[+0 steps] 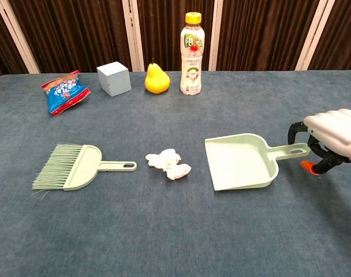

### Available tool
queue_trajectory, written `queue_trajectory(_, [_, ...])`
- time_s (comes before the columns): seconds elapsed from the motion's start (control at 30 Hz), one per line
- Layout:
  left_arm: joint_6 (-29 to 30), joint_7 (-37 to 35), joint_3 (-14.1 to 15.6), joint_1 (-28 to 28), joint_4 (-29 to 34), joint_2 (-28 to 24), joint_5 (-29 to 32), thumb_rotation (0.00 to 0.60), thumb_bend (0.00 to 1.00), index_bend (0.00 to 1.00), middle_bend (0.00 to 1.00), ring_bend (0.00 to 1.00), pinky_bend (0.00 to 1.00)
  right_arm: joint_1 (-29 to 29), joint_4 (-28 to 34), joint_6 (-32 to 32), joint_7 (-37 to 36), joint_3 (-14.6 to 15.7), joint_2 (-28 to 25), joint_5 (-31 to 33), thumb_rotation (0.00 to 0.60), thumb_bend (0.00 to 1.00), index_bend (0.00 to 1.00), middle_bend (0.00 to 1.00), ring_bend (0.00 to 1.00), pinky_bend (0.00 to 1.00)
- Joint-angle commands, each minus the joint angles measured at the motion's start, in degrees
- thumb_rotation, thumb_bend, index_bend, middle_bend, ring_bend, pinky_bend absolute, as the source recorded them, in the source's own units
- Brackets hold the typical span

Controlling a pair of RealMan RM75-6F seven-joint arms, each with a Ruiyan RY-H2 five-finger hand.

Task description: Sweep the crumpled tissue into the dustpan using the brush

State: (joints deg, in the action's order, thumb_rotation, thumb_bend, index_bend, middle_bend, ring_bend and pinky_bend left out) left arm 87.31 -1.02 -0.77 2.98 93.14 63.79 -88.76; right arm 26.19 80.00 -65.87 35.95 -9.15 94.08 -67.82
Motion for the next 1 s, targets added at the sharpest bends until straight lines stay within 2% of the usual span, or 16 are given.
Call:
queue_trajectory(0.03, [0.0,0.0,0.0,0.0,0.0,0.0,0.1,0.6,0.0,0.0,0.0,0.0,0.07,0.2,-0.1,0.1,0.4,0.1,0.4,0.5,0.6,0.37,0.41,0.86,0.9,0.93])
queue_trajectory(0.27, [-0.1,0.3,0.0,0.1,0.2,0.1,0.1,0.6,0.0,0.0,0.0,0.0,0.07,0.6,-0.1,-0.6,0.2,0.5,0.9,-0.2,0.6,0.48,0.57,0.86,0.9,0.93])
queue_trajectory(0.4, [-0.8,0.5,-0.3,0.5,1.1,-0.2,0.5,0.6,0.0,0.0,0.0,0.0,0.08,0.8,0.6,-1.2,0.7,0.5,0.1,-0.5,0.6,0.49,0.59,0.86,0.9,0.93])
queue_trajectory(0.47, [-2.2,-0.3,-0.4,1.0,2.6,-0.8,1.4,0.6,0.0,0.0,0.0,0.0,0.13,0.7,1.0,-1.3,0.8,0.5,-0.4,-0.3,0.6,0.49,0.59,0.86,0.9,0.93])
queue_trajectory(0.53, [-4.5,-2.4,-0.5,1.5,5.1,-2.0,3.3,0.6,0.0,0.0,0.0,0.04,0.23,0.7,1.2,-1.4,0.9,0.6,-0.8,-0.3,0.6,0.49,0.59,0.86,0.9,0.93])
queue_trajectory(0.6, [-8.6,-6.1,-1.1,2.5,9.6,-4.1,7.6,0.6,0.0,0.0,0.03,0.12,0.35,0.7,1.4,-1.6,0.4,0.4,-1.5,-0.2,0.6,0.49,0.59,0.86,0.9,0.93])
queue_trajectory(0.73, [-18.7,-12.5,-4.1,5.9,18.4,-8.6,19.7,0.6,0.03,0.0,0.1,0.23,0.48,1.1,1.3,-1.6,0.7,0.0,-1.0,0.5,0.6,0.49,0.59,0.86,0.9,0.93])
queue_trajectory(0.83, [-23.2,-11.0,-7.3,9.8,19.0,-9.7,27.5,0.6,0.05,0.01,0.19,0.4,0.61,1.1,1.7,-1.8,1.1,0.1,-1.4,0.7,0.6,0.49,0.59,0.86,0.9,0.93])
queue_trajectory(0.93, [-22.1,-3.6,-8.9,12.9,16.0,-7.1,30.5,0.6,0.07,0.03,0.44,0.63,0.79,1.2,1.9,-1.9,1.3,0.1,-1.6,0.8,0.6,0.49,0.59,0.86,0.9,0.93])
queue_trajectory(1.0, [-20.6,2.0,-9.4,14.8,14.1,-4.8,31.3,0.6,0.09,0.06,0.58,0.73,0.87,1.3,2.0,-1.9,1.4,0.1,-1.5,0.9,0.6,0.49,0.59,0.86,0.9,0.93])
